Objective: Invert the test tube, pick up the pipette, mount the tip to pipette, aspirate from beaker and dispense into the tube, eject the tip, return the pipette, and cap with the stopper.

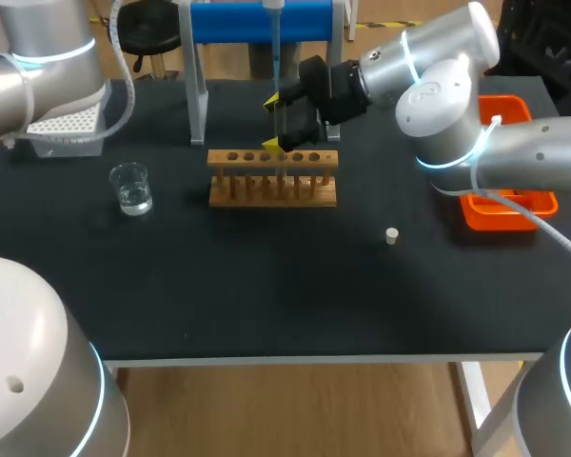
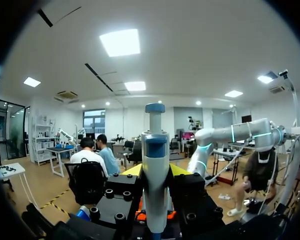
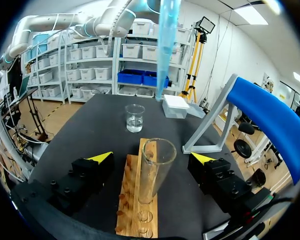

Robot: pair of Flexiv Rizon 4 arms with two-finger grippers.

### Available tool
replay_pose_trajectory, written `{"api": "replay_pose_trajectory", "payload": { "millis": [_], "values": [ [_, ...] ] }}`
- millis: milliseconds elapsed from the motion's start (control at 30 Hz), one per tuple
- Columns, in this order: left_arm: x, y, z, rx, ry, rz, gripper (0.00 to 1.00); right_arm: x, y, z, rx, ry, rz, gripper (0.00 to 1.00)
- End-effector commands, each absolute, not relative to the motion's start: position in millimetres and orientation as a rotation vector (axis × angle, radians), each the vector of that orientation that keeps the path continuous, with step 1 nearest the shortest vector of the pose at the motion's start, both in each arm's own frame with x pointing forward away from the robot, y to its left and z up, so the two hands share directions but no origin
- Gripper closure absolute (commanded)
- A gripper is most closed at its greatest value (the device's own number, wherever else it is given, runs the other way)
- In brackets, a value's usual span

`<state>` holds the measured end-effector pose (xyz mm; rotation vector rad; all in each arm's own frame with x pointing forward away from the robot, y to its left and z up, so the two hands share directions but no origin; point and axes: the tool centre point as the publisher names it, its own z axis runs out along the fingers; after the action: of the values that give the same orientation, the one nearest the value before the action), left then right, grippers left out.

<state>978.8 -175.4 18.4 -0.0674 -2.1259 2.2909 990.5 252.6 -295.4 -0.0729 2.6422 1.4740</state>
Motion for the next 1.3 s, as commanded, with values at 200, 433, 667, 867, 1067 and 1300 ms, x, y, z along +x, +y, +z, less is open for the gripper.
{"api": "replay_pose_trajectory", "payload": {
  "millis": [200, 433, 667, 867, 1067, 1300],
  "values": [
    [976.5, -177.3, 17.6, -0.096, -2.124, 2.305, 1.0, 988.8, 248.5, -295.7, -0.067, 2.644, 1.481, 0.0],
    [975.8, -178.7, 16.9, -0.093, -2.127, 2.304, 1.0, 987.9, 245.6, -295.7, -0.061, 2.646, 1.479, 0.0],
    [974.2, -179.4, 15.2, -0.097, -2.132, 2.304, 1.0, 987.8, 245.2, -295.3, -0.066, 2.652, 1.462, 0.0],
    [973.0, -179.0, 12.5, -0.117, -2.149, 2.295, 1.0, 987.8, 245.2, -295.3, -0.066, 2.652, 1.462, 0.0],
    [971.3, -178.3, 10.3, -0.133, -2.154, 2.301, 1.0, 987.8, 245.2, -295.3, -0.066, 2.652, 1.462, 0.0],
    [971.2, -178.3, 8.5, -0.135, -2.154, 2.301, 1.0, 987.8, 245.2, -295.3, -0.066, 2.652, 1.462, 0.0]
  ]
}}
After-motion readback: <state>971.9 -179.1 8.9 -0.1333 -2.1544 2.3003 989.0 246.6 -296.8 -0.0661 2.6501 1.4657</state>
